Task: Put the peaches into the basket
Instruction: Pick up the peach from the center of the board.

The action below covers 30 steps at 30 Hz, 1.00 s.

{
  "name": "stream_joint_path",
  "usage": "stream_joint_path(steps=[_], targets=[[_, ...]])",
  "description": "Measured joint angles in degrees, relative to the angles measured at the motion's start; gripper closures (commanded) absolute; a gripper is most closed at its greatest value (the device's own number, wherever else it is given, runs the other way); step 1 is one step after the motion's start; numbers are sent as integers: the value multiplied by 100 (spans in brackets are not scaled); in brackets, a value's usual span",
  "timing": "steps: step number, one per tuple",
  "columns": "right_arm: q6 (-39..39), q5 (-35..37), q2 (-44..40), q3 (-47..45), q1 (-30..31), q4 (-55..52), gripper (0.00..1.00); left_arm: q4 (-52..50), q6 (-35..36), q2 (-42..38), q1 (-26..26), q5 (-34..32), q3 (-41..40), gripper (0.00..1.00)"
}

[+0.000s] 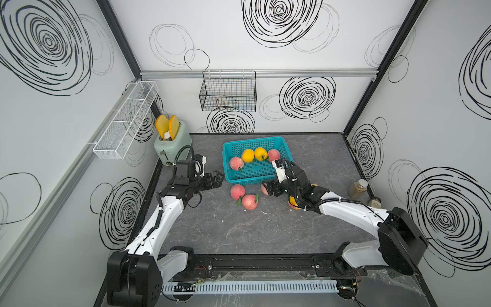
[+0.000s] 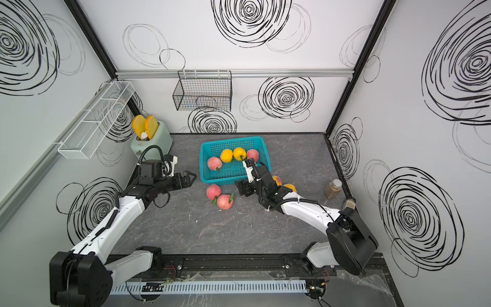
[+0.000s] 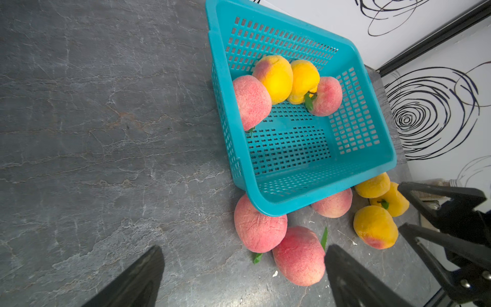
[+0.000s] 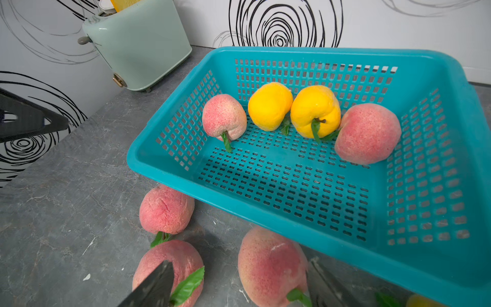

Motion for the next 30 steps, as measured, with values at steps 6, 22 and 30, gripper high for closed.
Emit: stream_joint_path(steps=[6, 22, 30], targets=[[179, -39, -15, -367, 0, -2, 18, 0, 0, 0, 0, 2, 0, 2], [310, -85, 339, -439, -199, 225, 18, 0, 0, 0, 0, 2, 0, 2], [323, -175, 699, -442, -400, 457, 18, 0, 0, 0, 0, 2, 0, 2]])
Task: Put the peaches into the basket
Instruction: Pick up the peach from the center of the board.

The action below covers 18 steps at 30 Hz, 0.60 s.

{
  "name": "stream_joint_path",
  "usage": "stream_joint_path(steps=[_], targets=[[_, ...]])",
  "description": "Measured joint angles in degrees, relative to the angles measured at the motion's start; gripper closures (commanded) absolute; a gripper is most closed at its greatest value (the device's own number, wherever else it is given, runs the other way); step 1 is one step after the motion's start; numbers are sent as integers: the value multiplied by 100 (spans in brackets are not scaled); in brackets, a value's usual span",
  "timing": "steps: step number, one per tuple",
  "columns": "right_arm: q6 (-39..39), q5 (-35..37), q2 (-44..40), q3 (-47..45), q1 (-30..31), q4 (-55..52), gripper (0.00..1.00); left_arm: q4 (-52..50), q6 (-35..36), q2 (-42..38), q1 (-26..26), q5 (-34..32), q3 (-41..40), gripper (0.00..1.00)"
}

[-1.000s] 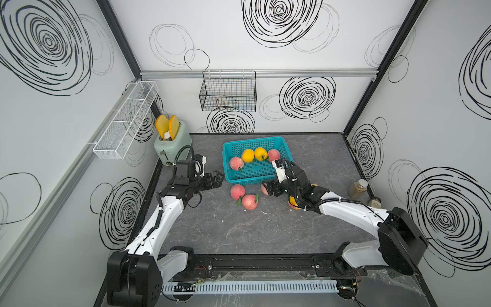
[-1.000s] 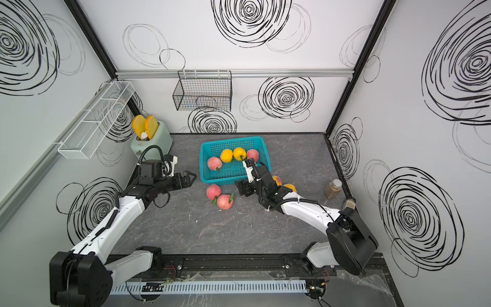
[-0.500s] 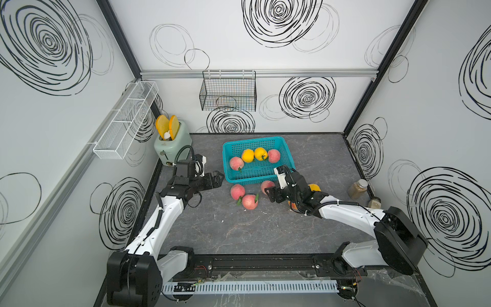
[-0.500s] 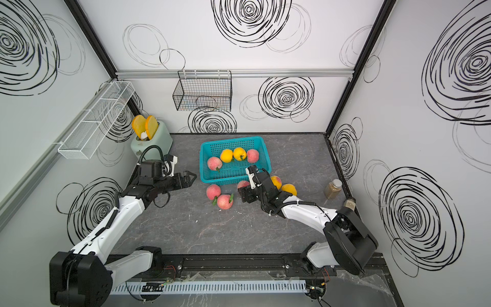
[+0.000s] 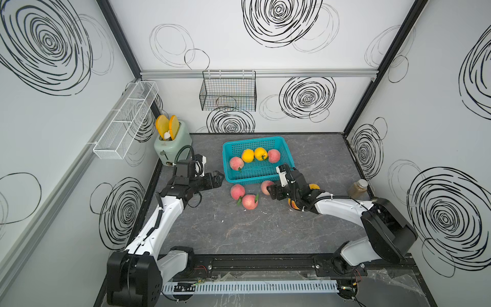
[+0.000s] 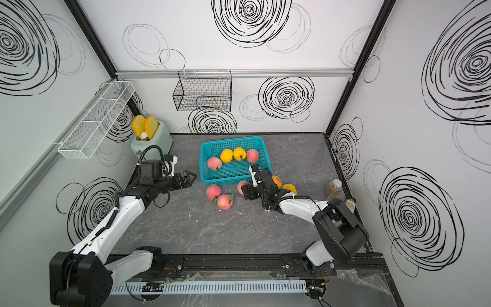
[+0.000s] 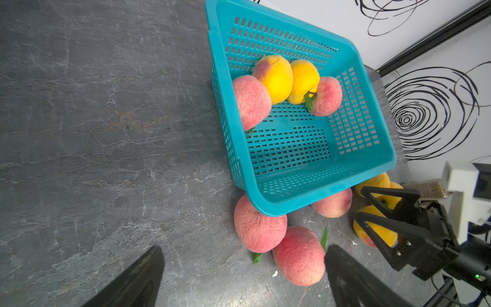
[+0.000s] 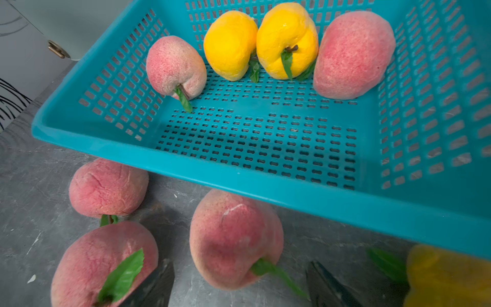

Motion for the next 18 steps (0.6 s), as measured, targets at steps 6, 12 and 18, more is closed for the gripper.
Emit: stream_joint_path(steps=[6, 12, 18], targets=[[0, -61, 205, 0, -9, 70, 18, 0, 0, 2, 0, 2, 0, 2], [2, -170, 310, 7, -9, 103, 18, 0, 0, 4, 0, 2, 0, 2], [9, -275, 398, 24, -7, 109, 18, 0, 0, 4, 0, 2, 0, 2]])
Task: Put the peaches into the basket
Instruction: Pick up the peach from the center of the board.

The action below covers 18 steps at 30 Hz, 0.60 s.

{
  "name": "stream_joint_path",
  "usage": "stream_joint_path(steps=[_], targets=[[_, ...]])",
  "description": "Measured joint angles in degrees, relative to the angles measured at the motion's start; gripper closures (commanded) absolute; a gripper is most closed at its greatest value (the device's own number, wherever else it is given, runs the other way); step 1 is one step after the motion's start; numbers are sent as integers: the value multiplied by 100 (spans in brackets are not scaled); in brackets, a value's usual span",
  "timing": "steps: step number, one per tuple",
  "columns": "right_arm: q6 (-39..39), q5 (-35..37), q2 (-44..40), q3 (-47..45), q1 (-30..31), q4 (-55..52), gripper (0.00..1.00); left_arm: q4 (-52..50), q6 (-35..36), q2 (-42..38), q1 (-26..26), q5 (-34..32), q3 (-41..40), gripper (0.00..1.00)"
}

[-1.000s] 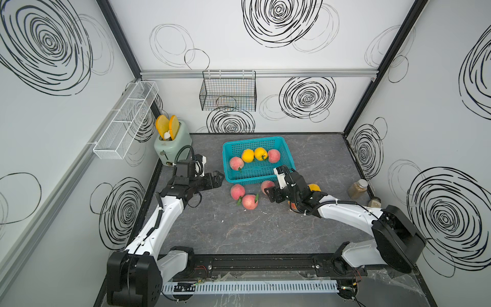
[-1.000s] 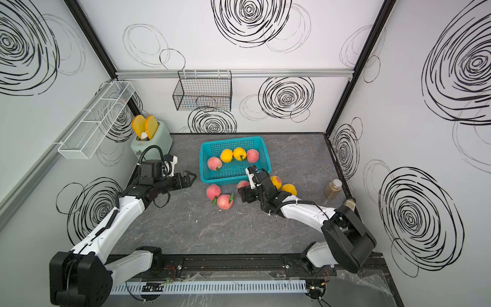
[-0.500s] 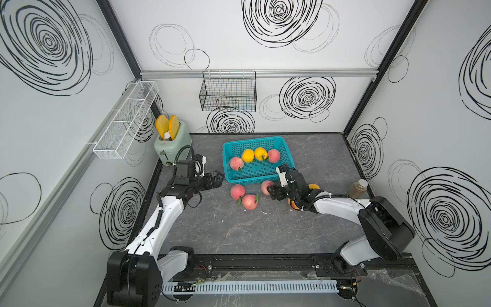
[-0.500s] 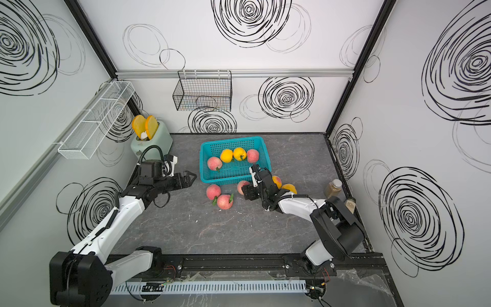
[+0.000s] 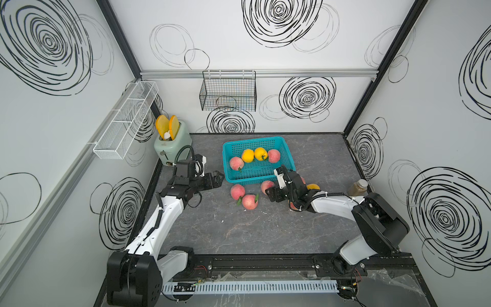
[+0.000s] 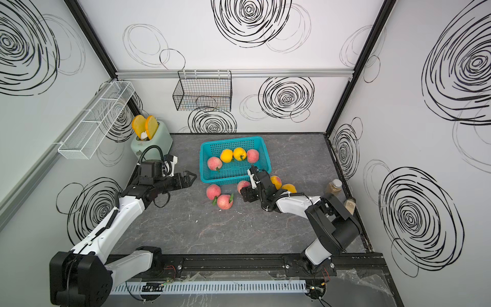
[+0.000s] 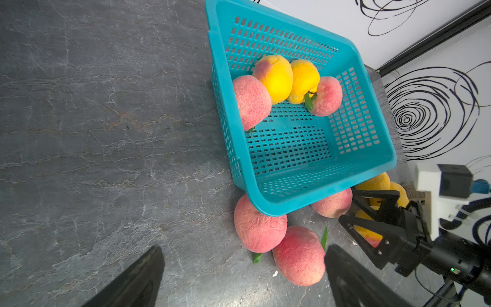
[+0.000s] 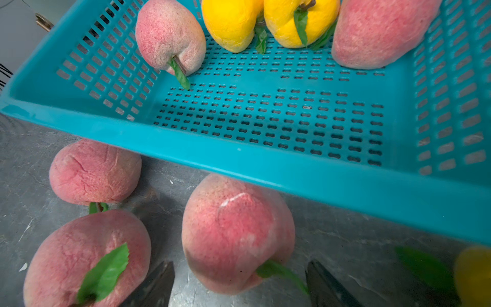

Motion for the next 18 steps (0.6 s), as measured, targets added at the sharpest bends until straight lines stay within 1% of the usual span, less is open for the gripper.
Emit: stream_joint_path(steps=[18], targets=[[-4, -142, 323, 260, 4, 44, 18, 0, 0, 0, 0, 0, 0, 2]])
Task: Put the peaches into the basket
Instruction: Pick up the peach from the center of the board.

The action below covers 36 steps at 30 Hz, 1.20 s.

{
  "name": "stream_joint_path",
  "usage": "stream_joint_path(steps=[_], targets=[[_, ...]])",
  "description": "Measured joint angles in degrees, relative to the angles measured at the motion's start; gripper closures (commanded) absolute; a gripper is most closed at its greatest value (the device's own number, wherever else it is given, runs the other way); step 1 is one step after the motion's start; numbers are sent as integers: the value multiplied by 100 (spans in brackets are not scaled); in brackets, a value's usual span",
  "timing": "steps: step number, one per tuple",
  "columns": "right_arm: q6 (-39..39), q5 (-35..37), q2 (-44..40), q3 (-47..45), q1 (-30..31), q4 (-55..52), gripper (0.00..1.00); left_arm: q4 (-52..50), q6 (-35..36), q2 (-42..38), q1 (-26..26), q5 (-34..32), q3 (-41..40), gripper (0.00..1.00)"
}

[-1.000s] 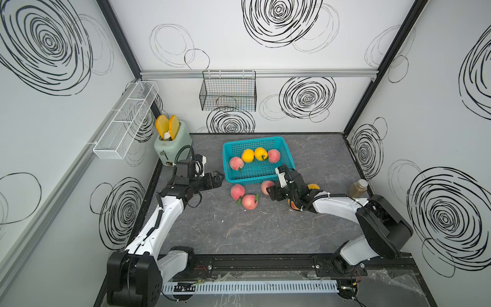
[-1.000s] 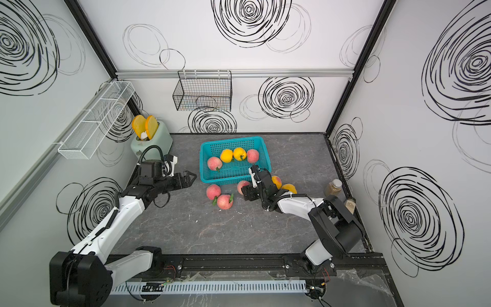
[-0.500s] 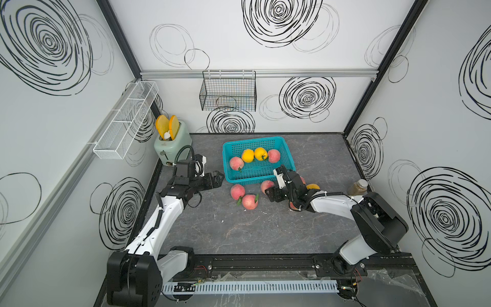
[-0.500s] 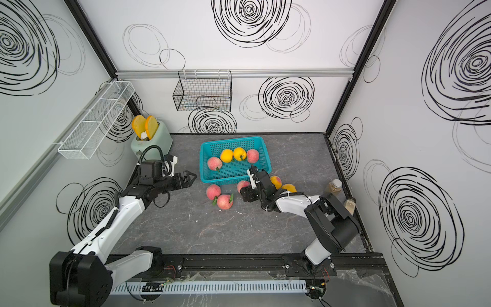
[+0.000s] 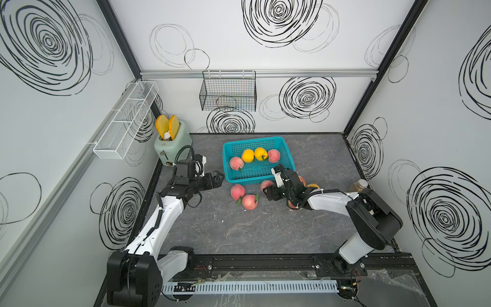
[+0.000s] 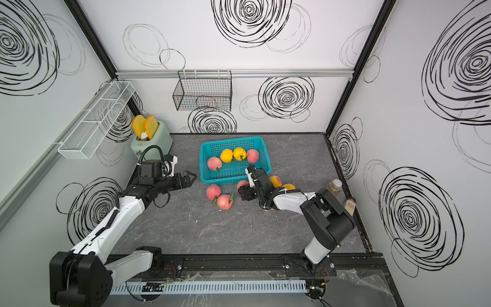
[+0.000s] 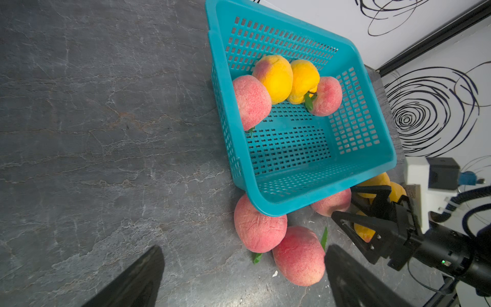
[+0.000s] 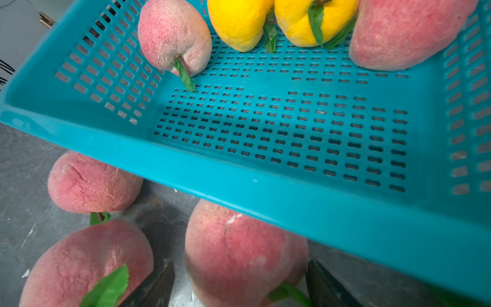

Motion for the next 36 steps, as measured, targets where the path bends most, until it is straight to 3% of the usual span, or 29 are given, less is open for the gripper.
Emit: stream_joint_path(steps=[17, 36], targets=[[-26, -46, 240, 219, 184, -9, 21, 0, -20, 0, 0, 4, 0, 2], [-140, -70, 297, 374, 334, -33, 46, 2, -22, 0, 4, 57, 0, 2]])
